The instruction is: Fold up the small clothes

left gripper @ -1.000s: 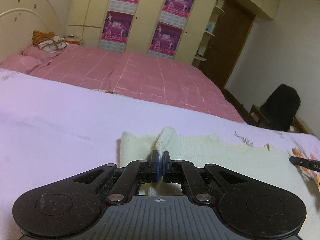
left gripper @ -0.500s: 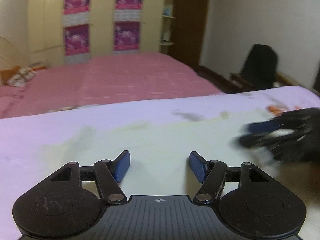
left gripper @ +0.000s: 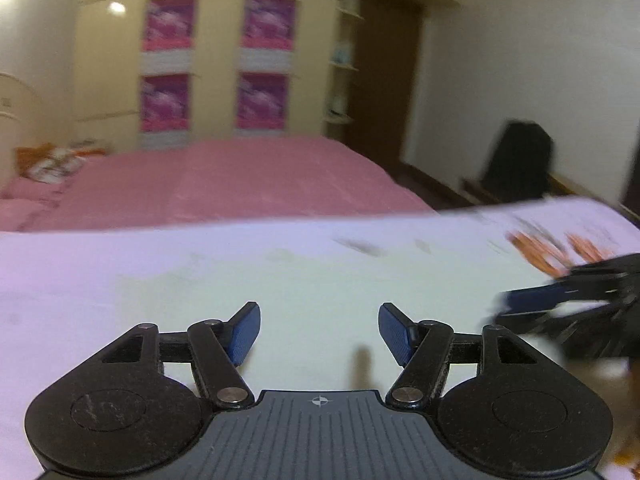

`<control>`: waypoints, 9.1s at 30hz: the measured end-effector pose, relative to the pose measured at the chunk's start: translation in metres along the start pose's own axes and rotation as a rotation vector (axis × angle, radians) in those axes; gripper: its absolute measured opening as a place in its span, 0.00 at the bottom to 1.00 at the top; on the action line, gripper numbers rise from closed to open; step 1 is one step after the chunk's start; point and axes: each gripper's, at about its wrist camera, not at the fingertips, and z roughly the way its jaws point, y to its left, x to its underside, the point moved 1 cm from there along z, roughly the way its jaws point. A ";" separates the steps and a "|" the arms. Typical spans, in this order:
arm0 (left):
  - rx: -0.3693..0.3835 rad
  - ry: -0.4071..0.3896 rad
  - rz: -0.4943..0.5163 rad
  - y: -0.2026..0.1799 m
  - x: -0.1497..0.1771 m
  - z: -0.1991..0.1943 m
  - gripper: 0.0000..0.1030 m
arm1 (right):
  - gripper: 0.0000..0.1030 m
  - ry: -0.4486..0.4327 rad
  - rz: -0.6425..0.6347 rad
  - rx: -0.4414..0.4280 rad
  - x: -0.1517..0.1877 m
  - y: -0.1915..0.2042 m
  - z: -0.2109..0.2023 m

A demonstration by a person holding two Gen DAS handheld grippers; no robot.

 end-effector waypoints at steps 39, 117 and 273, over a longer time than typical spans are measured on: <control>-0.141 0.049 -0.058 -0.005 0.112 -0.111 0.63 | 0.33 0.067 0.063 0.192 0.110 0.019 -0.104; 0.077 -0.131 -0.613 0.043 0.035 -0.036 0.07 | 0.00 -0.010 0.211 -0.031 0.026 0.040 0.016; 0.316 0.218 -0.553 0.023 -0.018 0.067 0.81 | 0.68 0.010 0.789 -0.189 0.073 -0.159 -0.060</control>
